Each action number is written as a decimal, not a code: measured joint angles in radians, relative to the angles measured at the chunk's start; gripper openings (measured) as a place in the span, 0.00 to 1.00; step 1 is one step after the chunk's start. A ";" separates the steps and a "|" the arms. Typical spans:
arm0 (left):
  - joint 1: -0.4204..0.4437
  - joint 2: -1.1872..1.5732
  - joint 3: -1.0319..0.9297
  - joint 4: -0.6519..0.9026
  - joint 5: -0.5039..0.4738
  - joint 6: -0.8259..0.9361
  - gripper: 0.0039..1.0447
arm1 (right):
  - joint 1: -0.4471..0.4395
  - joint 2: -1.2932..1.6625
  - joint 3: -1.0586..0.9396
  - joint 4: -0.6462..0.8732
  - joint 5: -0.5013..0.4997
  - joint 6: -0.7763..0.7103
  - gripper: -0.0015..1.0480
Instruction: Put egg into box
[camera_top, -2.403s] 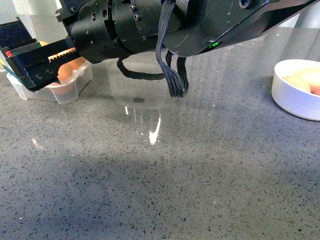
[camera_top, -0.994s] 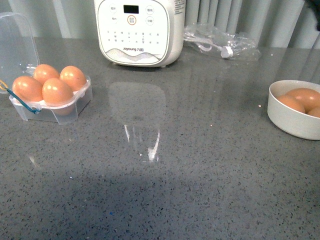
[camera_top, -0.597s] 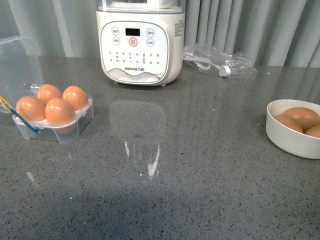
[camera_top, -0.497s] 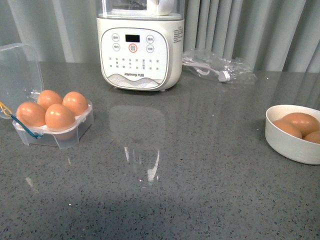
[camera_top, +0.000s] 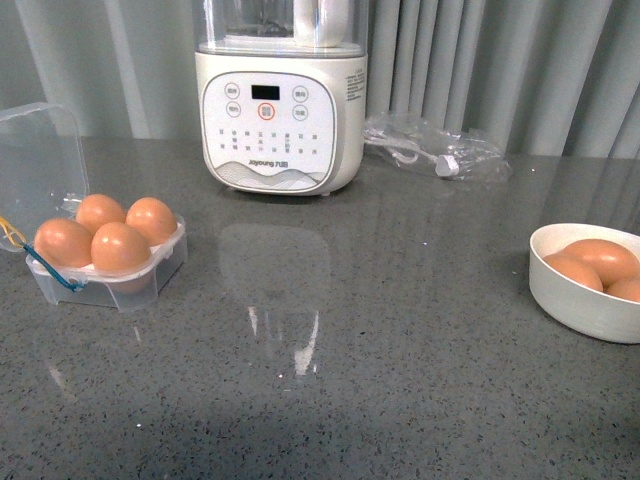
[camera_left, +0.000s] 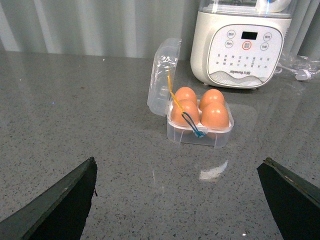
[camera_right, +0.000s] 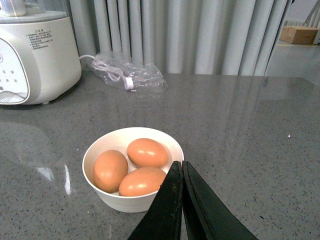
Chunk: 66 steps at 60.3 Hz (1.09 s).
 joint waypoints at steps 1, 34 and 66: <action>0.000 0.000 0.000 0.000 0.000 0.000 0.94 | 0.000 -0.011 -0.006 -0.006 0.000 0.000 0.03; 0.000 0.000 0.000 0.000 0.000 0.000 0.94 | 0.000 -0.278 -0.125 -0.154 0.000 0.000 0.03; 0.000 0.000 0.000 0.000 0.000 0.000 0.94 | 0.000 -0.563 -0.125 -0.420 0.000 0.000 0.03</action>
